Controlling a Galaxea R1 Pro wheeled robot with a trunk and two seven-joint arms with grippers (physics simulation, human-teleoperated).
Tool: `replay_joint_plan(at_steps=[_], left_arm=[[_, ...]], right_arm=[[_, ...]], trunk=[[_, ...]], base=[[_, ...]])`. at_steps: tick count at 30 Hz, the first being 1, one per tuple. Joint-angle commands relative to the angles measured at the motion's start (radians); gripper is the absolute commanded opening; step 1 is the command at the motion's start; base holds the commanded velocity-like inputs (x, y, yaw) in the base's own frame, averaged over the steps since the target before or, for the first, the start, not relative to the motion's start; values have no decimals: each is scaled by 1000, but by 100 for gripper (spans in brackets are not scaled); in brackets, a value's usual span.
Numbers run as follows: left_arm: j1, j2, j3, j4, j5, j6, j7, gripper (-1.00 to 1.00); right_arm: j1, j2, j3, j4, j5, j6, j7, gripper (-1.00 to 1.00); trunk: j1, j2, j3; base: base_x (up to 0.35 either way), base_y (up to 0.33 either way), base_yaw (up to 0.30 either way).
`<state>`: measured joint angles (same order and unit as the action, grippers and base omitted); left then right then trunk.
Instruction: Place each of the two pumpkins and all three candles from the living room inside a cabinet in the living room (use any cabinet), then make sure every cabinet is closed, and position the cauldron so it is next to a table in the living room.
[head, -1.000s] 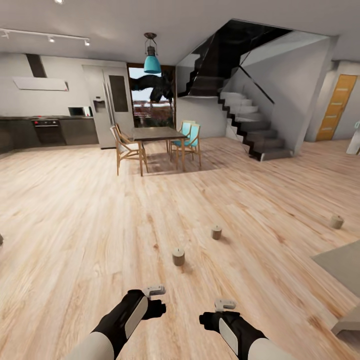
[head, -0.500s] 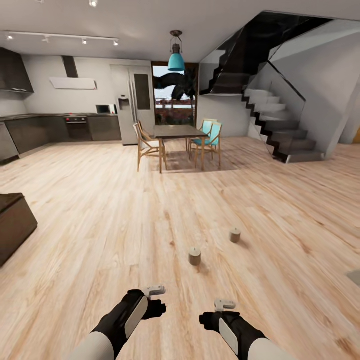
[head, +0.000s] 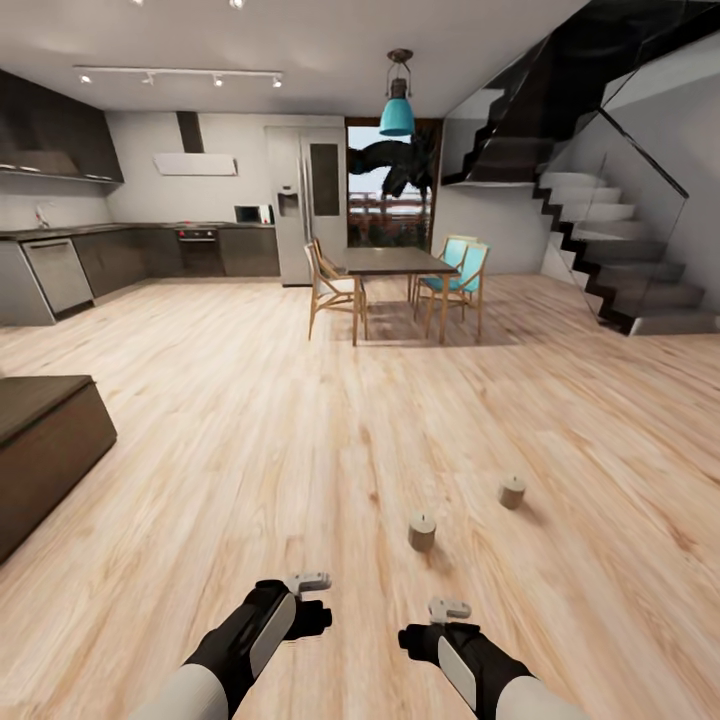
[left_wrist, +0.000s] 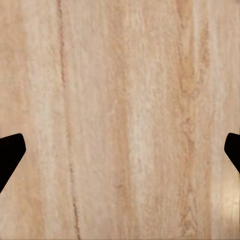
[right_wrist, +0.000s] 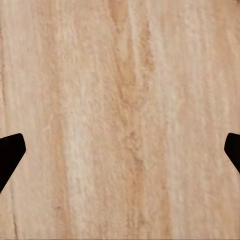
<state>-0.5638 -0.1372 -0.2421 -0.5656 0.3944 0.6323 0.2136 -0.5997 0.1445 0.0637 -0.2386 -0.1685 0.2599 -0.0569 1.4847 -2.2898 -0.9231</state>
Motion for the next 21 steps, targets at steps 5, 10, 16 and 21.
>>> replay_joint_plan(at_steps=[5, 10, 16, 21], left_arm=[[0, 1, -5, 0, 9, 3, 9, 100], [-1, 1, -5, 0, 9, 3, 9, 100], [-1, 1, -5, 0, 9, 3, 9, 100], [-1, 1, -5, 0, 9, 3, 9, 100]], right_arm=[[5, 0, 7, -6, -12, 5, -4, 100], [6, 0, 8, -6, -10, 5, -3, 100], [6, 1, 9, -5, -7, 5, -4, 100], [6, 4, 10, -5, -5, 5, -4, 100]], trunk=[[0, 0, -2], [0, 0, -6], [0, 0, -14], [0, 0, -19]], base=[[320, 63, 14], [323, 90, 100], [323, 93, 167], [323, 93, 204]])
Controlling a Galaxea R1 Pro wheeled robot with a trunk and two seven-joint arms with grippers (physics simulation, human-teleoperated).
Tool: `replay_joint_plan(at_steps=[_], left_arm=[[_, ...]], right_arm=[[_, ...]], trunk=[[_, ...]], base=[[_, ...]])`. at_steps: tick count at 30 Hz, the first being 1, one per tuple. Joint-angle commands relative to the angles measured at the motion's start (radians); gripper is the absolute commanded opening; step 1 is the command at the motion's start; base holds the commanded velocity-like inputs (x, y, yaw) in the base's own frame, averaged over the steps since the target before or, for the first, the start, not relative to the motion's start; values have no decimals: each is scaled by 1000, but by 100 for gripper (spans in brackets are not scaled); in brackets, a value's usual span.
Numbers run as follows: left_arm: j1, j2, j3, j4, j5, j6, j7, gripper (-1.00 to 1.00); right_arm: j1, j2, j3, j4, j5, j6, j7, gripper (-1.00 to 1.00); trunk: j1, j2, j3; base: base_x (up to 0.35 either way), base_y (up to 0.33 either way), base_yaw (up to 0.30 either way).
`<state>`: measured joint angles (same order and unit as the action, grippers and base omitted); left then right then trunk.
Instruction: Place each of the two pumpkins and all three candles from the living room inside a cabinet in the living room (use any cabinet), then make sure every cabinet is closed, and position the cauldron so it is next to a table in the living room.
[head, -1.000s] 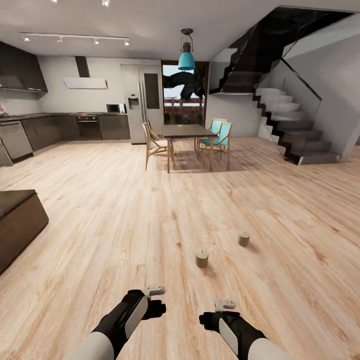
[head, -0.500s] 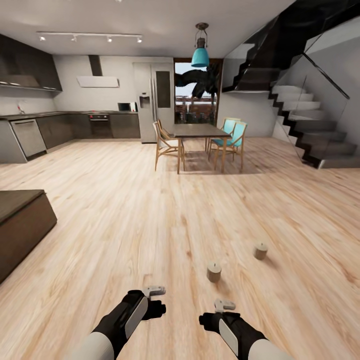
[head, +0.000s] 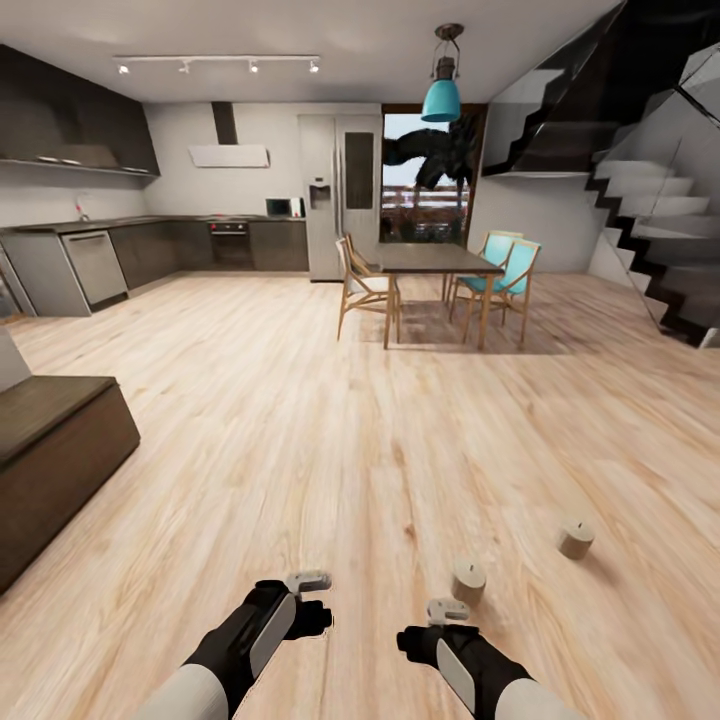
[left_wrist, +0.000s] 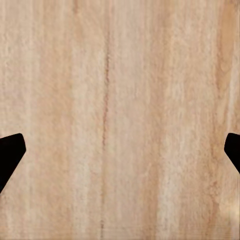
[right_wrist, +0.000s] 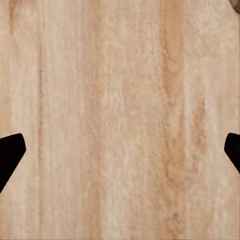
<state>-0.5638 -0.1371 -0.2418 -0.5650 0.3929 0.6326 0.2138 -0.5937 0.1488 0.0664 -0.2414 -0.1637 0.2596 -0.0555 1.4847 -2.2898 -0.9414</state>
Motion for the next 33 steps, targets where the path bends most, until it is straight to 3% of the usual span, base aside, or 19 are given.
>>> replay_joint_plan(at_steps=[1, 17, 33], left_arm=[[-1, 1, -5, -1, 11, 2, 9, 100], [-1, 1, -5, -1, 11, 2, 9, 100], [0, 0, -5, -1, 12, 2, 9, 100]], right_arm=[[0, 0, 7, -3, -10, 5, -6, 100], [0, 2, 9, -1, -8, -46, -9, 100], [0, 2, 9, -1, -7, -46, -9, 100]], trunk=[[0, 0, -2], [0, 0, -20], [0, 0, -37]], base=[[323, 93, 213], [289, 54, 217], [10, 0, 218]])
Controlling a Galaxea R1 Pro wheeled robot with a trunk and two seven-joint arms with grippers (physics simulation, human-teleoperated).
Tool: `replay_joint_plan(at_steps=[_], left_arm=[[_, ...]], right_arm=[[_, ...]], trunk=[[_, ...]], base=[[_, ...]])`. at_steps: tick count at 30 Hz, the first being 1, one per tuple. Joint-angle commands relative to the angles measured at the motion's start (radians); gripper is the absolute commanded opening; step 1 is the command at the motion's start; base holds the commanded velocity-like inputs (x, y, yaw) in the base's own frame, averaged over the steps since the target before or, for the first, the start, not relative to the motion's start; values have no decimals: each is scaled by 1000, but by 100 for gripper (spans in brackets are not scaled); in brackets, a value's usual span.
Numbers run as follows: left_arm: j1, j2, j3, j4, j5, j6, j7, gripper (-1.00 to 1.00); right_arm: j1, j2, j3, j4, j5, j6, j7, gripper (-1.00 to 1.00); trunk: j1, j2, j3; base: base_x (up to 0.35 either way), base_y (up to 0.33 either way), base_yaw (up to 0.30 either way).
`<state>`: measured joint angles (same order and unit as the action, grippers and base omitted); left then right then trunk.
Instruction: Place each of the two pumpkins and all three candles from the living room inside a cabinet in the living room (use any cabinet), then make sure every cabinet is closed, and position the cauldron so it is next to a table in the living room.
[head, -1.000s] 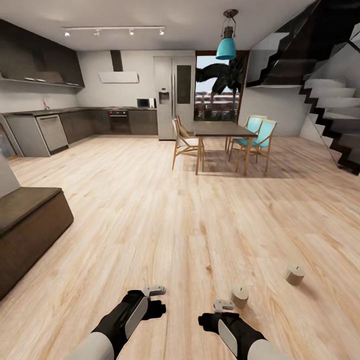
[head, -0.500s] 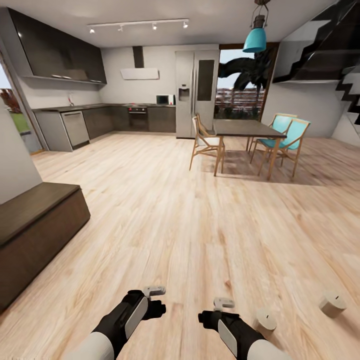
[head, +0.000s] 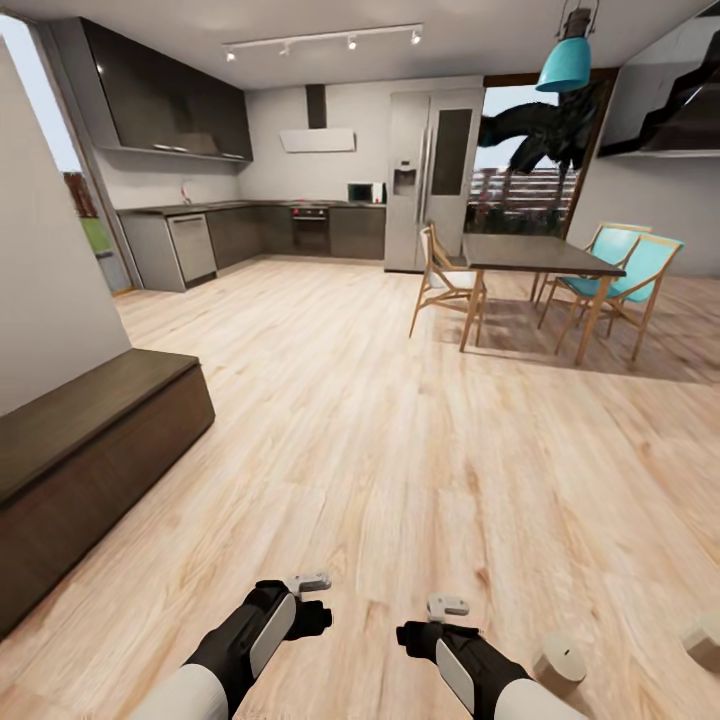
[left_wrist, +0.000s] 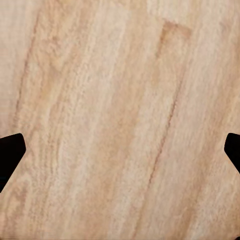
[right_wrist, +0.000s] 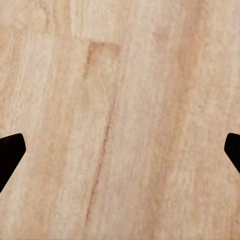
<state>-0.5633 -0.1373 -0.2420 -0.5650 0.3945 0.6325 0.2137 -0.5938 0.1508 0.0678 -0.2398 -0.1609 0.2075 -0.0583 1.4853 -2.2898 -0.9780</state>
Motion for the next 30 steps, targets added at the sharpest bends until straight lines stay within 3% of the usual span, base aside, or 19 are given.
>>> replay_joint_plan(at_steps=[1, 10, 30], left_arm=[[-1, 1, -5, -1, 10, 3, 9, 100], [-1, 1, -5, -1, 10, 3, 9, 100], [-1, 1, -5, -1, 10, 3, 9, 100]], right_arm=[[0, 0, 7, -3, -10, 6, -6, 100], [0, 0, 7, -3, -10, 6, -6, 100], [0, -7, 8, -3, -12, 5, 2, 100]], trunk=[[0, 0, -2], [0, 0, -12], [0, 0, -24]], base=[[-1, 0, 218], [120, 0, 218], [329, 30, 177]])
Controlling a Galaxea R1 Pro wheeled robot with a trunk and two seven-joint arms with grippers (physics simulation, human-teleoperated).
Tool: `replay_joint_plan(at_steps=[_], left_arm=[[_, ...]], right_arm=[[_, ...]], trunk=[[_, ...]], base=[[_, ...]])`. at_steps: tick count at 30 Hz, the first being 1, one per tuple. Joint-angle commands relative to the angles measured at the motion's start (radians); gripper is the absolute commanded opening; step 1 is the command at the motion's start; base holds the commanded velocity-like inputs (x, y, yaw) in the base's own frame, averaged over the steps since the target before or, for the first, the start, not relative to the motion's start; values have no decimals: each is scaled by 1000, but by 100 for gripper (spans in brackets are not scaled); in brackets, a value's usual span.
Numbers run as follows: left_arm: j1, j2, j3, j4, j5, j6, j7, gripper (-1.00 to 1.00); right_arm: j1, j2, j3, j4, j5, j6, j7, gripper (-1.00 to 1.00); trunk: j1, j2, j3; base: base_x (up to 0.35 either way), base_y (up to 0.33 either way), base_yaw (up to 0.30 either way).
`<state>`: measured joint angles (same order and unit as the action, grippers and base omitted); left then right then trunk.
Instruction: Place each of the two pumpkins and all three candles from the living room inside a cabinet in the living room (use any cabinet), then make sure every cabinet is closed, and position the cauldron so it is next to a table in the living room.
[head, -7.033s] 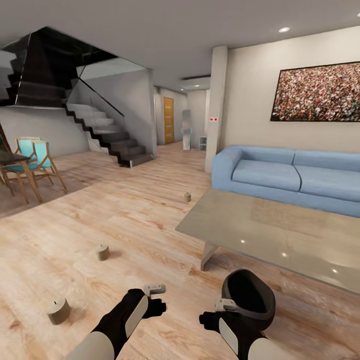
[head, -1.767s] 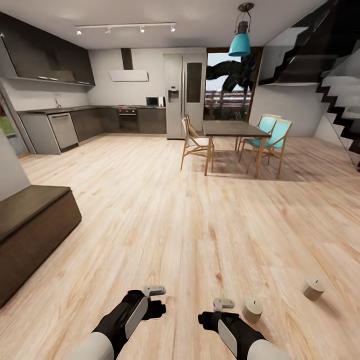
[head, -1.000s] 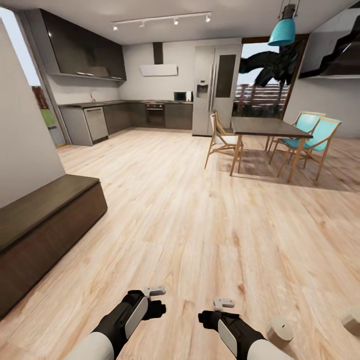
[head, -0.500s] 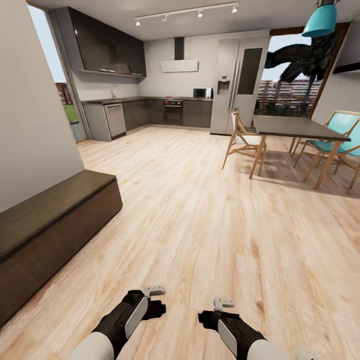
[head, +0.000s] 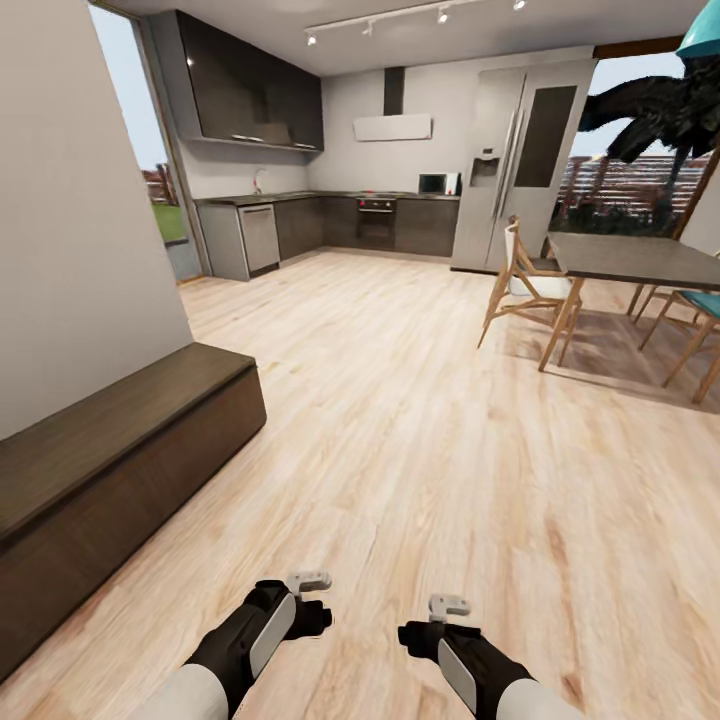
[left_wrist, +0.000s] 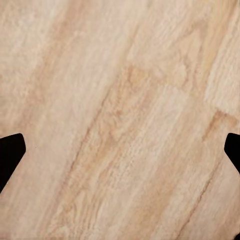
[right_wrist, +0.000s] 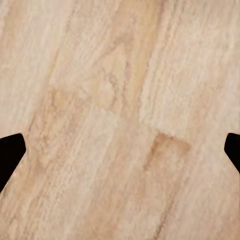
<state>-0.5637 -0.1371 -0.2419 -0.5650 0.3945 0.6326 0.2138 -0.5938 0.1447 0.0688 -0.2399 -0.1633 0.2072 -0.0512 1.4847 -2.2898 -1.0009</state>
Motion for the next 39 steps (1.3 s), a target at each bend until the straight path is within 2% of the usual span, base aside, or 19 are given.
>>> replay_joint_plan(at_steps=[1, 7, 21, 32, 39], left_arm=[[-1, 1, -5, -1, 11, 2, 9, 100], [-1, 1, -5, -1, 11, 2, 9, 100], [0, 0, -5, -1, 11, 2, 9, 100], [-1, 0, -4, -1, 10, 2, 9, 100], [-1, 0, -4, -1, 10, 2, 9, 100]], right_arm=[[0, -1, 8, -3, -10, 6, -5, 100], [0, 1, 8, -3, -9, 6, -7, 100], [0, 1, 7, -3, -8, 4, -10, 100], [2, -1, 9, -3, -9, -45, -4, 100], [2, -1, 3, -14, -17, -40, -9, 100]], trunk=[[0, 0, -1], [0, 0, -1], [0, 0, -1], [0, 0, -1], [0, 0, -1]], base=[[306, 102, 275], [173, 64, 281], [9, 2, 280], [0, 0, 31], [0, 0, 10]])
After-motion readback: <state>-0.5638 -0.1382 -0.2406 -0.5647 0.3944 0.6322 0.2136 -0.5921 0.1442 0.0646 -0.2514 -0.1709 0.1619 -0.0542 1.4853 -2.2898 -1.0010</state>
